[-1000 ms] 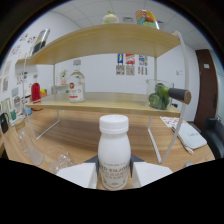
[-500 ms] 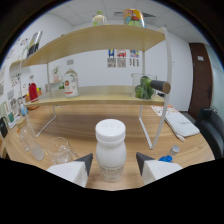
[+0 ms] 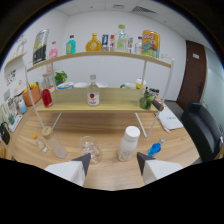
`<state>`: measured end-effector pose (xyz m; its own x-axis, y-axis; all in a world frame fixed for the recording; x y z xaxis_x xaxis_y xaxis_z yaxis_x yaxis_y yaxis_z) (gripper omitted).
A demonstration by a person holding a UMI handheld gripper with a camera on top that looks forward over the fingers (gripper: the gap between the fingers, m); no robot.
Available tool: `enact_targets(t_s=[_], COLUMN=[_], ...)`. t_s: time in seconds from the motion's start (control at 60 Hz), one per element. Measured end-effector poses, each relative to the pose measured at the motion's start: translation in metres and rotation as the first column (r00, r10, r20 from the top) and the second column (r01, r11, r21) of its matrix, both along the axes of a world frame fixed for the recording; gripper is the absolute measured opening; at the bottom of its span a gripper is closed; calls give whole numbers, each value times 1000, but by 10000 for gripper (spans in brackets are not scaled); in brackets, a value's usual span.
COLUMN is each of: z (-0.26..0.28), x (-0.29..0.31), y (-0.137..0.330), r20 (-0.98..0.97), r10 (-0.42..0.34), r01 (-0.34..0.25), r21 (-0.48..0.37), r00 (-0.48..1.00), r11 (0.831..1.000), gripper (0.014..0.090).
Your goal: Make me a cup of Mount Fuji.
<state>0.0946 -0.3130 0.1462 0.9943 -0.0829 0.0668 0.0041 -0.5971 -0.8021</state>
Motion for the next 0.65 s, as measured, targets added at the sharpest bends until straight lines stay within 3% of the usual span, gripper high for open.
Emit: enact_targets(t_s=[0.317, 0.65], z=[6, 1], x=[-64, -81], y=[-5, -9], r20=[-26, -29], r10=[26, 26], r01=[-27, -27], r21=[-21, -38], r00=[999, 999], r11=[999, 999], gripper=[857, 857])
